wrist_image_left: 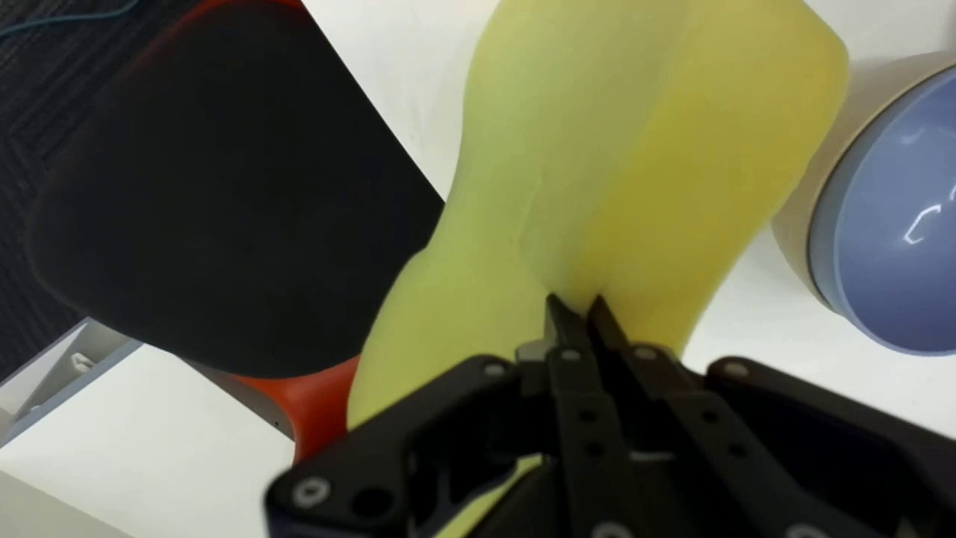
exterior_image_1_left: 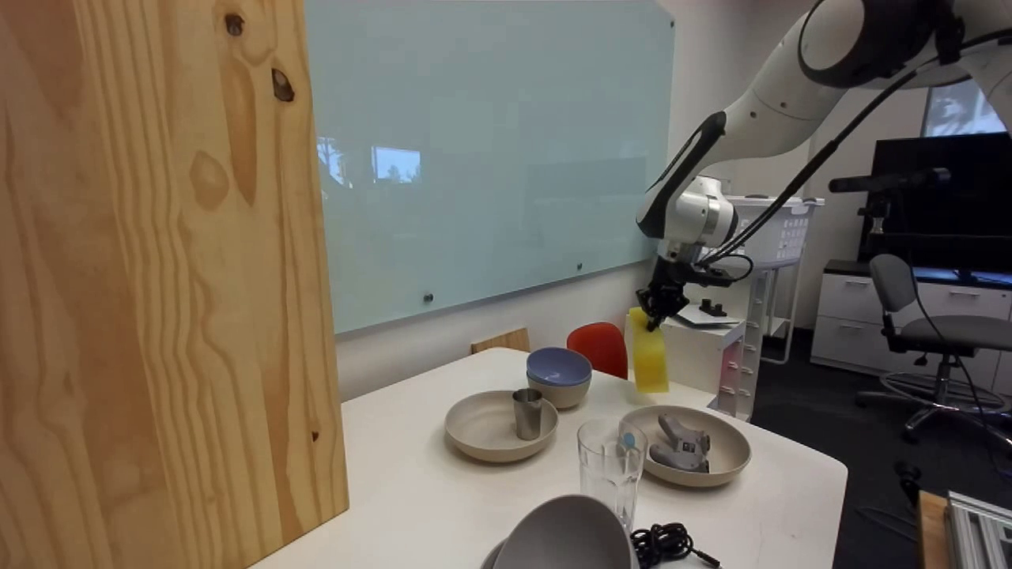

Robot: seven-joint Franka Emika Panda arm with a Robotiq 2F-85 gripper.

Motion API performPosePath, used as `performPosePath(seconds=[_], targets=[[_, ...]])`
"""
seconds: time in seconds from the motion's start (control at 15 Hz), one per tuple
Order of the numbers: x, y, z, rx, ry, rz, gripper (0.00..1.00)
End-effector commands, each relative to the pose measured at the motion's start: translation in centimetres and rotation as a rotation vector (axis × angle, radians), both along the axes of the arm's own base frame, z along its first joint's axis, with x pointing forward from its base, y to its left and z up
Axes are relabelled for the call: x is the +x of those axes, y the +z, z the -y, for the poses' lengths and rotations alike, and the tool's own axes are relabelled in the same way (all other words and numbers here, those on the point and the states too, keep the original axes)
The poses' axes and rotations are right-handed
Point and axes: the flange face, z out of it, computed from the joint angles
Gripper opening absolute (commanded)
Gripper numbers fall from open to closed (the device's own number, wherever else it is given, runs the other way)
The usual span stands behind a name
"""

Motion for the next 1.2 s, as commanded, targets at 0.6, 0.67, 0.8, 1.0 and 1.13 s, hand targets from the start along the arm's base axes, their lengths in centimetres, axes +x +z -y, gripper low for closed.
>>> performPosePath(seconds=[0.6,0.67,0.8,1.0,1.13], targets=[[3.0,-4.5,-0.6,0.137,0.045,-0.042,0.01],[3.0,-4.6,-0.9,0.144,0.047,-0.05,0.01],[2.4,-5.7,-1.3,0.178,0.046,-0.073,0.01],[1.6,-7.2,-1.1,0.211,0.037,-0.117,0.01],[0.8,-7.5,-0.3,0.21,0.024,-0.135,0.01]])
